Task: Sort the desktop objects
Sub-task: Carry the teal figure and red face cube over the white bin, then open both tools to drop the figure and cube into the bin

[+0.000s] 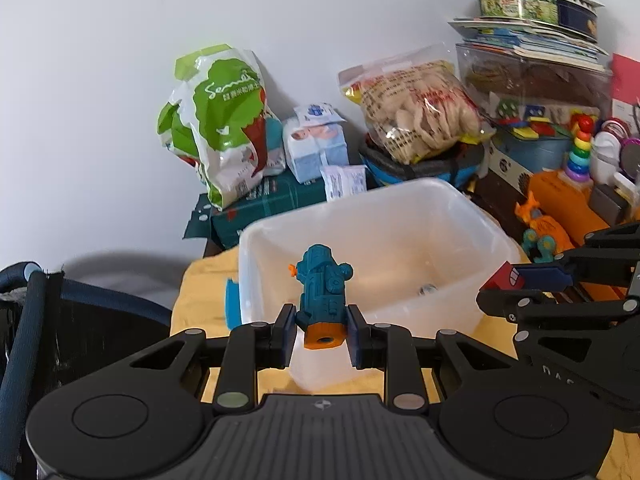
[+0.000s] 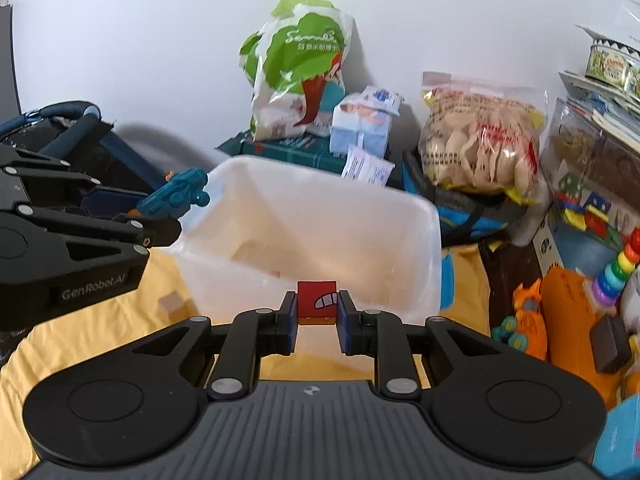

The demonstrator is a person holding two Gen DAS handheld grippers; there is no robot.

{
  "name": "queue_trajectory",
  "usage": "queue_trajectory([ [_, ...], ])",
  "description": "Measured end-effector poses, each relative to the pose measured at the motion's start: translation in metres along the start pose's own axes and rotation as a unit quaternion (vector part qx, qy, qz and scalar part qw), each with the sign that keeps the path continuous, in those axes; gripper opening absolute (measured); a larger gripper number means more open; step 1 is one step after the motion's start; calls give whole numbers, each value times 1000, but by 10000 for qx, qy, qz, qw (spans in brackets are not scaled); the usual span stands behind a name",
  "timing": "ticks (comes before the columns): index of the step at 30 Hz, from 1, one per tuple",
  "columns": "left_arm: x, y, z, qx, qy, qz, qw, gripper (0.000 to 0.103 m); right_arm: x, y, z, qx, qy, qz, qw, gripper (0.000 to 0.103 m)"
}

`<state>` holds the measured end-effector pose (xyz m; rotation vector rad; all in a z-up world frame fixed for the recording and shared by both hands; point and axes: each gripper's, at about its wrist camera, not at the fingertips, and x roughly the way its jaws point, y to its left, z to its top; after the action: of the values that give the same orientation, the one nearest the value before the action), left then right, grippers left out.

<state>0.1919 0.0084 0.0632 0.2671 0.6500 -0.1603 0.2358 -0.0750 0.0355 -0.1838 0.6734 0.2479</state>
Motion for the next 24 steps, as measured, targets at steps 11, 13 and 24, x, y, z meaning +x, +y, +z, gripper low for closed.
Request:
queue_trajectory([
  [11,52,2,24,51,153,-25,9999,29,45,-19,25,141,26,50,9999,22],
  [13,60,1,25,61,196,-38,9998,29,53,-22,26,184,65,51,9998,22],
  [24,101,6,19,44,577,-65,9983,29,91,-30,28,276,352,71,9990,23],
])
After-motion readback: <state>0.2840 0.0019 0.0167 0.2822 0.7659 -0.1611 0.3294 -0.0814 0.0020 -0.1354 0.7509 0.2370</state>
